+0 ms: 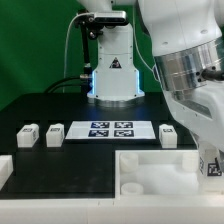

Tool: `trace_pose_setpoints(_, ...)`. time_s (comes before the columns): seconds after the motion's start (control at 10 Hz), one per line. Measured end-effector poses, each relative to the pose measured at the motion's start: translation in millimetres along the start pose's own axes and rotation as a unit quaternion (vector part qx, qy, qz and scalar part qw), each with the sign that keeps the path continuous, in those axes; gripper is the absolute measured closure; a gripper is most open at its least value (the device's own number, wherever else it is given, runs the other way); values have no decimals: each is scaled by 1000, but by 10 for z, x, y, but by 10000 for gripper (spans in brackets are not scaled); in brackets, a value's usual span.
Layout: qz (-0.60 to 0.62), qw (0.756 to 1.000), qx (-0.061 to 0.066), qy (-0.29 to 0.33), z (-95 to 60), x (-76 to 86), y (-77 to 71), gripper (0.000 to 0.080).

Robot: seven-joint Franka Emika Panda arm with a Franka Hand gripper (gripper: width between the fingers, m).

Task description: Assemble one leg

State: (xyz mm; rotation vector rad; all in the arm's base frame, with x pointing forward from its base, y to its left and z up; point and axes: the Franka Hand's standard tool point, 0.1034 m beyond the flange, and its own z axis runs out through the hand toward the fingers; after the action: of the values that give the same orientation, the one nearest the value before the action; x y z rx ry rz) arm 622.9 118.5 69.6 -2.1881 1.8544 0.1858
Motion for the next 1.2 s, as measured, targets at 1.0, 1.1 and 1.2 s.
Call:
trace_pose_setpoints(1.0,-590,806,-50,16,-32,-21,-14,151)
trace_pose_setpoints(1.1,-553,832,-47,15,-26,-38,-9,274)
trace_pose_setpoints(1.2,-548,835,-47,16,-25,-38,-9,413)
